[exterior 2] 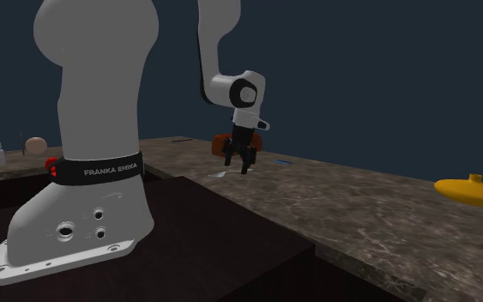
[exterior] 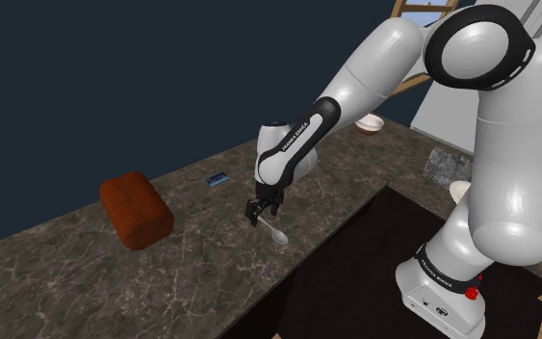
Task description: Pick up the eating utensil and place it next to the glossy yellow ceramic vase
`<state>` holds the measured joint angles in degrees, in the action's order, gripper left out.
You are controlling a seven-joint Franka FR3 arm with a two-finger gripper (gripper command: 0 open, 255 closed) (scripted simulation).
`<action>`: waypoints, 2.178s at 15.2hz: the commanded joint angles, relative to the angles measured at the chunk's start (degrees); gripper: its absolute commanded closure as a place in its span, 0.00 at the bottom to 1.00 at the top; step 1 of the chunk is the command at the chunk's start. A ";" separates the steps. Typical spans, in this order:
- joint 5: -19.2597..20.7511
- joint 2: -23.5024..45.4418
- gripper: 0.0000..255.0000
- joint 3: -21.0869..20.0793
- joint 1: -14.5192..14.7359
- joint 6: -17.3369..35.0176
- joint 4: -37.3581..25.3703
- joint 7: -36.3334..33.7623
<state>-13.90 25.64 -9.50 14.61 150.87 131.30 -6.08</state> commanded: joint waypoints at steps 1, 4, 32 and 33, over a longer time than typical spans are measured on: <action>0.00 0.05 0.00 0.00 0.00 0.03 -0.02 0.00; 0.00 0.04 1.00 0.00 0.00 0.03 -0.02 0.00; 0.49 -13.76 1.00 -0.01 -0.38 -12.60 1.03 -2.27; 0.52 -14.41 1.00 -0.01 -0.41 -13.31 0.96 -2.38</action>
<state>-13.47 11.92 -9.48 14.15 138.49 132.50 -8.17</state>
